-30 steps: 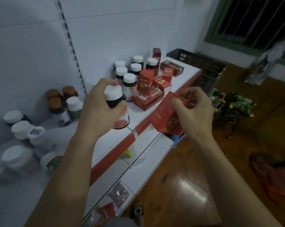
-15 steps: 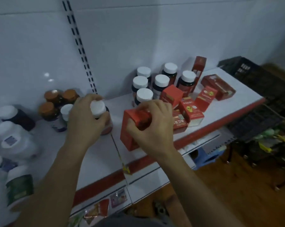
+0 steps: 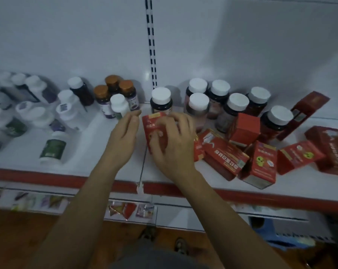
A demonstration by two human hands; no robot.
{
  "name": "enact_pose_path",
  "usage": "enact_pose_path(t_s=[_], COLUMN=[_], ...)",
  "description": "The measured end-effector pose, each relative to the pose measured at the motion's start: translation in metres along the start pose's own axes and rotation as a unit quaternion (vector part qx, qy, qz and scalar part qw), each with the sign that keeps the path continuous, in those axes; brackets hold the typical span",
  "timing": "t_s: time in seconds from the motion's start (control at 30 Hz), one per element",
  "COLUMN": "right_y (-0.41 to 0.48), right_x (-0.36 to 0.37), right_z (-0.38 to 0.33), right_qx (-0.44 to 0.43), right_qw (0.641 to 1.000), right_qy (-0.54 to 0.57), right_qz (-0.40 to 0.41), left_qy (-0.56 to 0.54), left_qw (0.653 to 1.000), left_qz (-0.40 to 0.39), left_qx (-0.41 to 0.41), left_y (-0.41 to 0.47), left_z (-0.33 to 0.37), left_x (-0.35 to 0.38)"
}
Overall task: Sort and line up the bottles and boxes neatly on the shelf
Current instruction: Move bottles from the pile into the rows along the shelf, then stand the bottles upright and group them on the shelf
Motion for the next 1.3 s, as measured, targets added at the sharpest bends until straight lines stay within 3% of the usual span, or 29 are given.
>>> enact_pose_path(t_s=[0.13, 0.23, 0.4, 0.63, 0.87, 0.97, 1.07, 1.17, 1.3], right_y=[-0.002, 0.018, 0.037, 0.035, 0.029, 0.022, 0.015, 0.025, 0.055], right_x=[-0.005, 0.002, 0.032, 0.107, 0.19, 0.204, 0.206, 0.21, 0.212], right_z=[0.002, 0.003, -0.029, -0.106, -0.158, -0.167, -0.18, -0.194, -0.206], right_qx=[0.015, 0.058, 0.02, 0.017, 0.167, 0.209, 0.207, 0.183, 0.123], right_qw=[0.993, 0.981, 0.979, 0.963, 0.908, 0.912, 0.939, 0.951, 0.964], right_qy=[0.087, 0.1, 0.117, 0.16, -0.004, 0.028, 0.119, 0.185, 0.19], right_qz=[-0.084, -0.153, -0.166, -0.214, -0.385, -0.353, -0.248, -0.168, -0.142], left_qy=[0.233, 0.321, 0.348, 0.322, 0.288, 0.27, 0.27, 0.298, 0.399], left_qw=[0.972, 0.945, 0.925, 0.926, 0.924, 0.917, 0.921, 0.929, 0.914], left_qz=[0.036, 0.059, 0.156, 0.197, 0.249, 0.294, 0.279, 0.208, 0.06], left_qx=[0.027, 0.012, -0.003, -0.03, 0.024, 0.016, 0.022, 0.065, 0.034], left_y=[-0.025, -0.043, -0.06, -0.058, -0.033, -0.022, -0.008, 0.022, 0.06], left_z=[-0.018, -0.024, -0.032, -0.081, -0.106, -0.116, -0.128, -0.117, -0.106], left_x=[-0.03, -0.063, -0.13, -0.22, -0.301, -0.338, -0.357, -0.353, -0.341])
Point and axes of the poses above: each hand's wrist, its own y-axis towards the middle knuckle, its own x-axis out of the palm, z = x × y, the point moved 2 cm from there along y, towards the middle knuckle, and after that the axes turned 8 degrees about -x, right-handed, at the moved point
